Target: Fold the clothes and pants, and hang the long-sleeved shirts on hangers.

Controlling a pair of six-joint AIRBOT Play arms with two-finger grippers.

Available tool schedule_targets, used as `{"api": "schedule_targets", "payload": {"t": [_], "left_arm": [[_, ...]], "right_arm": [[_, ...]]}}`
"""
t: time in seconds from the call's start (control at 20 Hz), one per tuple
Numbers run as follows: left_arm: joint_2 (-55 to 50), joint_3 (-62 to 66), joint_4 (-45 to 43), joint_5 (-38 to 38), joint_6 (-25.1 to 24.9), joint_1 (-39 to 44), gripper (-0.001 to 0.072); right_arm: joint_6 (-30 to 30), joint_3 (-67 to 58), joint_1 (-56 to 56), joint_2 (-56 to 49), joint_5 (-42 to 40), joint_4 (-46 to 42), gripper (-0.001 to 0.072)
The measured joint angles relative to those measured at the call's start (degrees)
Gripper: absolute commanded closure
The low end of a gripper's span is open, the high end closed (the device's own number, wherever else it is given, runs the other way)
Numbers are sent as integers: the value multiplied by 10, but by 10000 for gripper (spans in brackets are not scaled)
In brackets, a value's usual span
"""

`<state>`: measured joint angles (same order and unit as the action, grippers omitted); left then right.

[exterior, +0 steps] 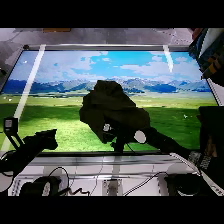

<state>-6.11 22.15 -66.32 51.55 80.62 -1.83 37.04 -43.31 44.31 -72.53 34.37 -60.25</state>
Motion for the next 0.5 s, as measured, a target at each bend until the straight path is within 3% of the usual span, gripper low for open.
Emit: {"api": "schedule_targets", "payload": {"t": [0.2,0.3,0.5], "left_arm": [[0,0,0,0,0,0,689],[0,0,0,0,0,0,688],[0,0,0,0,0,0,689]], "right_arm": [[31,-2,10,-2,-33,-4,206],[54,-2,12,-2,-63,-7,266],[78,-2,14,-3,-91,-11,264]]}}
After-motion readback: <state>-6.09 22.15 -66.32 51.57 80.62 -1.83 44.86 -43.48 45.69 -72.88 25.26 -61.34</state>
